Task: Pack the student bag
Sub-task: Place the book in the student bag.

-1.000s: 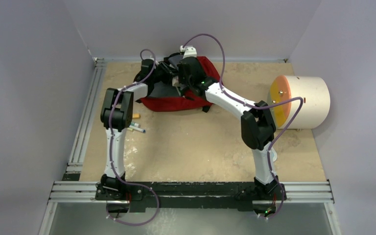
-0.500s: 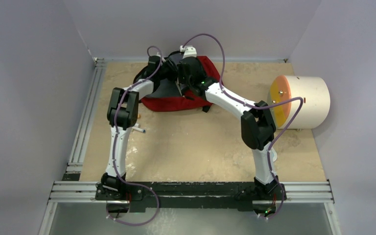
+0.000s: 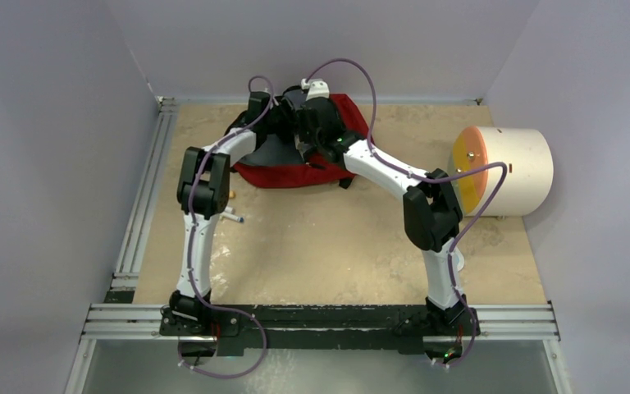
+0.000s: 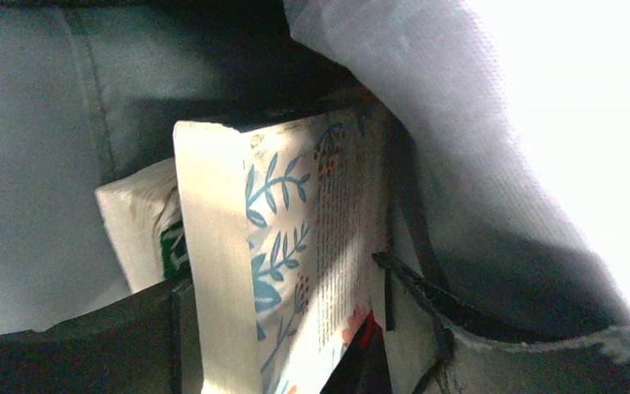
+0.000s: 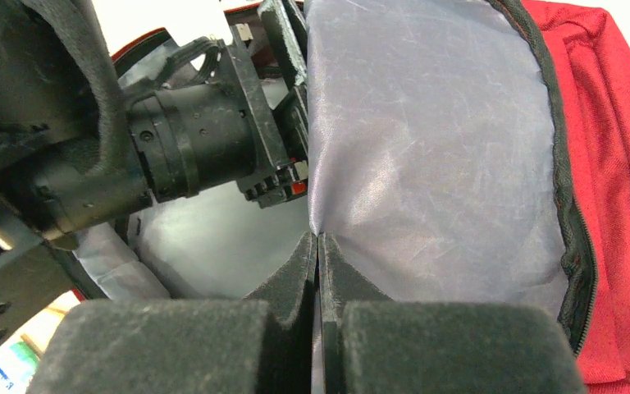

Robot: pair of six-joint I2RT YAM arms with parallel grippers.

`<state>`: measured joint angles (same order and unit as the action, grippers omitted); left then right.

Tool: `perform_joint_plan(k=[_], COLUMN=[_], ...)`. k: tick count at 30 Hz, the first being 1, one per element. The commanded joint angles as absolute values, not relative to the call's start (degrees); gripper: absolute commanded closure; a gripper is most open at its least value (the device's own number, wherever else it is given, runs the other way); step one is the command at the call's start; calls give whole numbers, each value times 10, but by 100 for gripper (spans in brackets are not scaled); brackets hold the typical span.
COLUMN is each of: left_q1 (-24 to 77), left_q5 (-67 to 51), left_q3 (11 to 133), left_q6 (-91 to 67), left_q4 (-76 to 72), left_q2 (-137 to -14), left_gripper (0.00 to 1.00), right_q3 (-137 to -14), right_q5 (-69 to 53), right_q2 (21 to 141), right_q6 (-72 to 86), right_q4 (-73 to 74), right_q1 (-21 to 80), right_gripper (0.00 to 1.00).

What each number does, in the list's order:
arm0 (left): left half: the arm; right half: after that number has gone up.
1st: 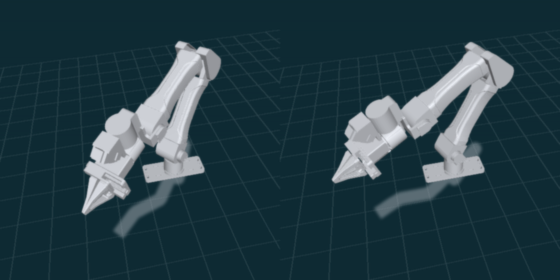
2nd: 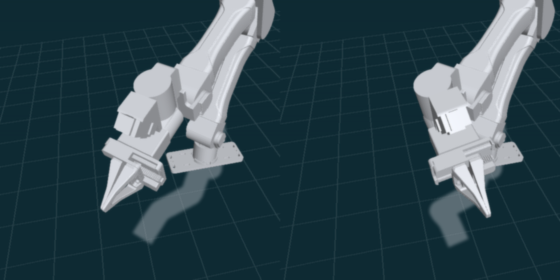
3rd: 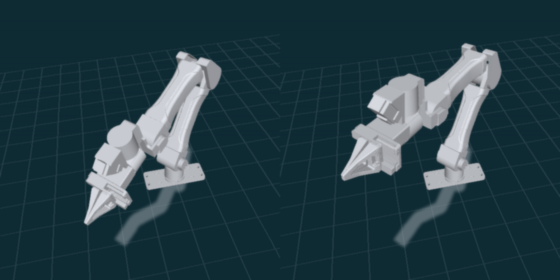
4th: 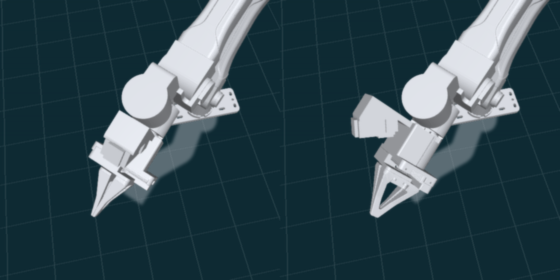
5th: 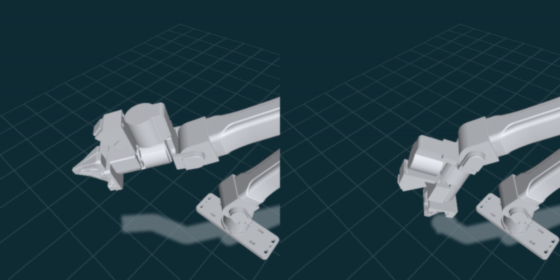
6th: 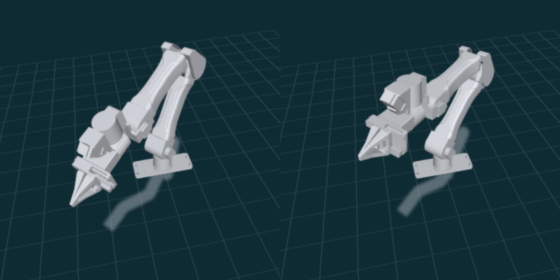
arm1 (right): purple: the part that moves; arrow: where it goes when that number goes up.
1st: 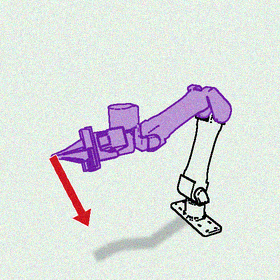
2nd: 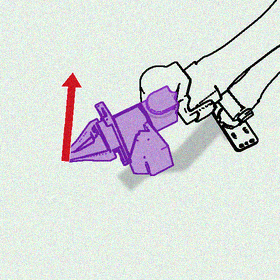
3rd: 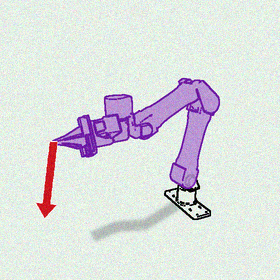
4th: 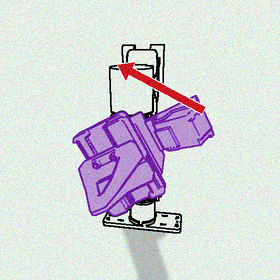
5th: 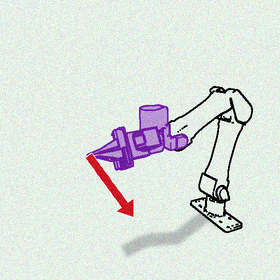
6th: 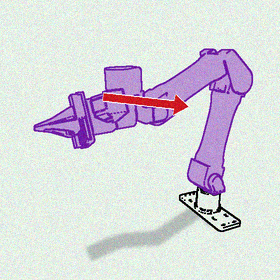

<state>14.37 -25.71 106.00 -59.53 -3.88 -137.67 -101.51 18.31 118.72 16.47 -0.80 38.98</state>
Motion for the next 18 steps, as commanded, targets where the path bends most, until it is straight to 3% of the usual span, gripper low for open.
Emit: perform_joint_plan(k=[1, 8, 18], left_q1=[134, 110, 81], left_q5=[-233, -192, -167], left_q3=[1092, 1098, 920], left_q6=[-529, -462, -359], left_q4=[47, 184, 163], left_q2=[-1307, -1259, -1060], left_gripper=[34, 31, 30], right_q3=[-1012, -1018, -1014], right_q5=[186, 198, 205], right_q2=[1141, 1151, 1156], right_q6=[161, 161, 133], right_q4=[-39, -32, -24], right_q1=[393, 393, 393], right_gripper=[100, 100, 100])
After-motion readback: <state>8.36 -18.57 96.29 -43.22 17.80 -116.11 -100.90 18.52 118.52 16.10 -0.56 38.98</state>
